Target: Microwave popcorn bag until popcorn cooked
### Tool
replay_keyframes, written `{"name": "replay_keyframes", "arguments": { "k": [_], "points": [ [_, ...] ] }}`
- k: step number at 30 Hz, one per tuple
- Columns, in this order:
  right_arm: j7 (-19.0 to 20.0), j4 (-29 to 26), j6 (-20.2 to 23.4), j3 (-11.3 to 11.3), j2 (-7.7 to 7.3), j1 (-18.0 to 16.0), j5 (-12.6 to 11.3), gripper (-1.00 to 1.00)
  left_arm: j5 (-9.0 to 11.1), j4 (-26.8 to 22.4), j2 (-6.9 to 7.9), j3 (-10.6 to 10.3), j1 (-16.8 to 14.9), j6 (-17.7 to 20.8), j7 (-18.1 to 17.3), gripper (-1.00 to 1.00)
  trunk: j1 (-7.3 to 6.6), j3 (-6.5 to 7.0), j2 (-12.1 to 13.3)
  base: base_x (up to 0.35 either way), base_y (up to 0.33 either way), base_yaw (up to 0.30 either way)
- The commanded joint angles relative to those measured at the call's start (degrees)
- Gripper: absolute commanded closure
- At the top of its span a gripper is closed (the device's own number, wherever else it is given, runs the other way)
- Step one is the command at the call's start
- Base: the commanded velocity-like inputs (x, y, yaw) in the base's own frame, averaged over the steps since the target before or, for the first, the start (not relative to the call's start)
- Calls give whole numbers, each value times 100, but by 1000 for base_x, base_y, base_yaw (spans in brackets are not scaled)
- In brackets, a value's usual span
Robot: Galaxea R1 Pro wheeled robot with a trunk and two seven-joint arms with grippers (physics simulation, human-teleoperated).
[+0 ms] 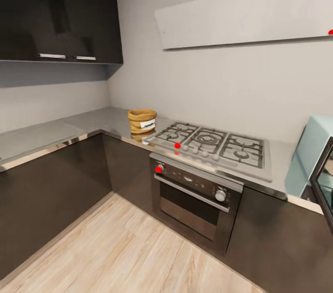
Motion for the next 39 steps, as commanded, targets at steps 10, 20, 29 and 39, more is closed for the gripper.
{"name": "replay_keyframes", "arguments": {
  "k": [10, 20, 29, 39],
  "points": [
    [-3, 18, -24, -49, -10, -8, 51, -100, 31, -5, -1, -8, 1, -11, -2, -100, 3, -5, -2, 308, 173, 0],
    [-6, 18, -1, -49, 12, -8, 43, -100, 29, -5, -1, -8, 1, -11, -2, -100, 3, -5, -2, 269, 216, 2],
    [-11, 18, -6, -49, 11, -8, 43, -100, 34, -12, -9, -8, 1, -18, 37, -100, 3, -5, -2, 21, 19, 228],
    [-11, 18, -16, -49, 25, -8, 43, -100, 31, -13, -18, -2, 1, -28, 59, -100, 3, -5, -2, 0, 0, 268]
  ]
}}
